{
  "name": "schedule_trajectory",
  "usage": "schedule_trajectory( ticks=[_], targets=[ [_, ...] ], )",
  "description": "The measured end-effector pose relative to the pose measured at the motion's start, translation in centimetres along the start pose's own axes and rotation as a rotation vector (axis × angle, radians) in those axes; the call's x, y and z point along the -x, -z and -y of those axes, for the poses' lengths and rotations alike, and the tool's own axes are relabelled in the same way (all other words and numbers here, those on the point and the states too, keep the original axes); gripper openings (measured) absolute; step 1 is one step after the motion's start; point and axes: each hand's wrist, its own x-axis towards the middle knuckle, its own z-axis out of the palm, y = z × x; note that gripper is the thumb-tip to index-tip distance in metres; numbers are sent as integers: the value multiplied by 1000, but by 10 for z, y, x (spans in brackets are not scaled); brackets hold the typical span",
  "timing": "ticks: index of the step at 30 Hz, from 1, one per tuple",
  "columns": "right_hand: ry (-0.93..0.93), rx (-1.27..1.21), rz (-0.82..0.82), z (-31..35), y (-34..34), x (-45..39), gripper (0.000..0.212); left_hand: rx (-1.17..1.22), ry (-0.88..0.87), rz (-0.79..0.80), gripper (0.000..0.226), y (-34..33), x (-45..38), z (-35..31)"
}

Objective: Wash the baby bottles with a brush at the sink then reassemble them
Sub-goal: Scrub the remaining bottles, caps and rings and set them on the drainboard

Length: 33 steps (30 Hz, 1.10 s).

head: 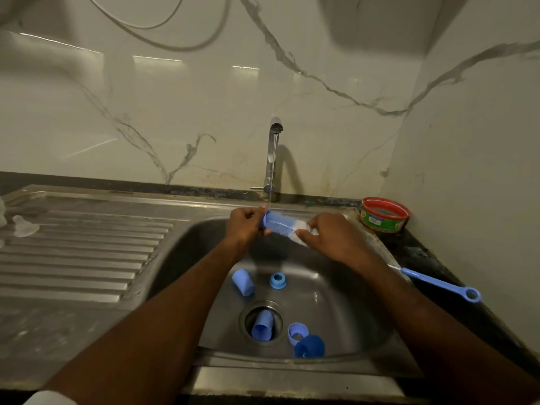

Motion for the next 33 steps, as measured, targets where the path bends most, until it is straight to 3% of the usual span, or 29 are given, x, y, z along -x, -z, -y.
schedule_trajectory(
  ticks=[4,6,9,11,14,18,22,29,33],
  targets=[
    [-71,-32,-233,0,1,5,40,-2,52,63,37,1,5,-3],
    [-123,-9,-177,-4,-2,8,40,31,62,74,39,-2,6,-5],
    [-69,-70,8,-1,-1,4,42,2,-55,-43,34,-4,3,-6],
    [-104,-65,0,0,5,-1,40,-50,-135,-145,29,1,1,-8],
    [-208,24,-61,-8,10,1,39,-345,-284,-213,37,8,0,-4],
    [-143,125,-74,-10,2,13,37,-780,-464,-42,54,2,-1,1],
    [-133,166,-18,-4,-10,14,34,-915,-440,98,44,2,2,7],
    [-144,143,-28,1,-5,23,36,-911,-502,78,45,8,17,-5],
    [-141,119,-83,6,7,31,38,-748,-560,23,41,13,33,-26]
  ],
)
